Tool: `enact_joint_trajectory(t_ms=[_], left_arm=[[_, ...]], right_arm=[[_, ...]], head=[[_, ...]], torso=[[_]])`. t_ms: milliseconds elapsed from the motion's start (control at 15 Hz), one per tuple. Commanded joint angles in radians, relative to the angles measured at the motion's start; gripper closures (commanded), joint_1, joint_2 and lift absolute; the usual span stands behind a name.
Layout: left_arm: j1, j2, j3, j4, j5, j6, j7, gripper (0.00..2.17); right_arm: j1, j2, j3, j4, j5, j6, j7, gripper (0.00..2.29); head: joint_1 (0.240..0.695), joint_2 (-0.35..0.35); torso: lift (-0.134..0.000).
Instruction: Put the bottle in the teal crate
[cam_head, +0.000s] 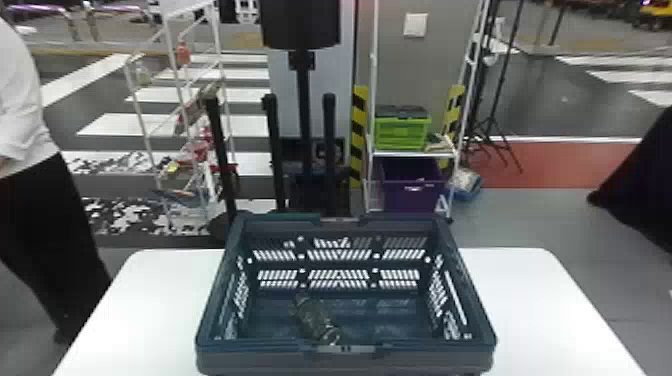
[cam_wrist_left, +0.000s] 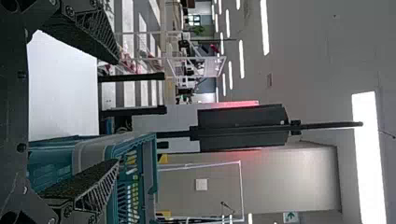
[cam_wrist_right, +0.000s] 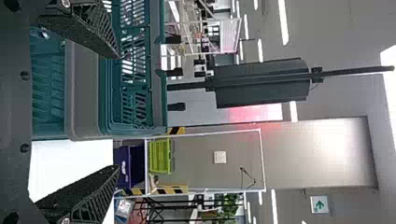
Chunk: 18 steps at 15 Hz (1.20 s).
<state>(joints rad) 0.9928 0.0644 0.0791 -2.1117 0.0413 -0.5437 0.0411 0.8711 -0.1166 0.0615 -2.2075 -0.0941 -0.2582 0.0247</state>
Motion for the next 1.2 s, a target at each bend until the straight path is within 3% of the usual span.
enact_joint_trajectory(t_ms=[0, 1133], left_arm=[[-0.002, 0.000, -0.001, 0.001, 0.000, 0.000, 0.002, 0.14], [0.013, -0.005, -0.005, -0.007, -0.008, -0.003, 0.005, 0.14]], right_arm=[[0.000, 0.000, 0.000, 0.005, -0.001, 0.000, 0.001, 0.04], [0.009, 0.000, -0.002, 0.005, 0.004, 0.000, 0.001, 0.05]], head=[[0.499, 0.000], [0.499, 0.000]], torso=[[0.000], [0.000]])
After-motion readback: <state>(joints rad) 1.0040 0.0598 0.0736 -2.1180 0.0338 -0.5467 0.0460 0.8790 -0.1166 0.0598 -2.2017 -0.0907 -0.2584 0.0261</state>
